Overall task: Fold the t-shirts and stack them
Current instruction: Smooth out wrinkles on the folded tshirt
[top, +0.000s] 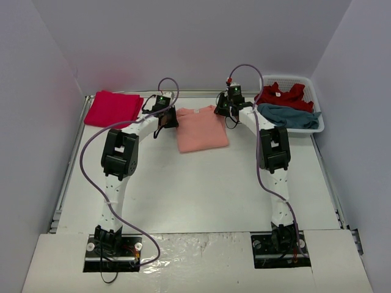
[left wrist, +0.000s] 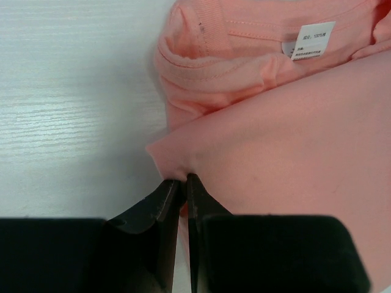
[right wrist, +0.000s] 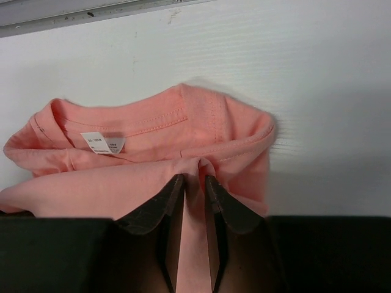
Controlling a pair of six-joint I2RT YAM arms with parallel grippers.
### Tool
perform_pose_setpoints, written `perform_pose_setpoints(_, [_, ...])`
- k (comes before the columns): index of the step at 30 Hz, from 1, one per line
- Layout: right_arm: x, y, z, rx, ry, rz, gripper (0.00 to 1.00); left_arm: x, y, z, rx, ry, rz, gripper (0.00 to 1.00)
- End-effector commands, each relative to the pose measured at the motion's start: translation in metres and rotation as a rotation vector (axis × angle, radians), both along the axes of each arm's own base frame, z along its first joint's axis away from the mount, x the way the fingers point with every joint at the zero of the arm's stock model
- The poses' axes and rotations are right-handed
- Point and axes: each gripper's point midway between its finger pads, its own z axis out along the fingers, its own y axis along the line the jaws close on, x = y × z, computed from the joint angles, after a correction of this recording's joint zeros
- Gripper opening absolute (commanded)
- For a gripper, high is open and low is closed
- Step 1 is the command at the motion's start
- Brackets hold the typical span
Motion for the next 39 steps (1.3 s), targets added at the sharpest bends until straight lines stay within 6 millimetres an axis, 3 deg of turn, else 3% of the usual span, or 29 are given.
perform_pose_setpoints(1, [0.002,0.003,-0.010,0.005,-0.001,0.027,0.17,0.012,0.001,0.021,-0.017,-0.049,0.004,0.08])
perform_pose_setpoints(7, [0.000,0.005,-0.017,0.009,0.011,0.035,0.12,0.013,0.000,0.020,-0.017,-0.051,0.004,0.08])
perform_pose_setpoints(10, [0.000,0.004,-0.020,0.002,0.015,0.032,0.20,0.013,0.000,0.019,-0.017,-0.049,0.004,0.08])
perform_pose_setpoints(13, [0.000,0.003,-0.023,-0.001,0.019,0.030,0.19,0.013,0.000,0.018,-0.018,-0.046,0.001,0.08])
perform_pose_setpoints(16, [0.000,0.003,-0.022,-0.001,0.017,0.032,0.04,0.014,-0.001,0.018,-0.020,-0.046,0.001,0.08])
perform_pose_setpoints(18, [0.000,0.003,-0.022,-0.001,0.017,0.034,0.00,0.013,0.000,0.019,-0.020,-0.046,0.001,0.08])
perform_pose_setpoints(27, [-0.001,0.004,-0.010,-0.004,-0.002,0.038,0.00,0.013,0.000,0.026,-0.024,-0.056,0.003,0.07])
perform_pose_setpoints(39, [-0.006,-0.002,0.017,-0.028,-0.041,0.028,0.00,0.012,-0.003,0.051,-0.031,-0.098,-0.004,0.02])
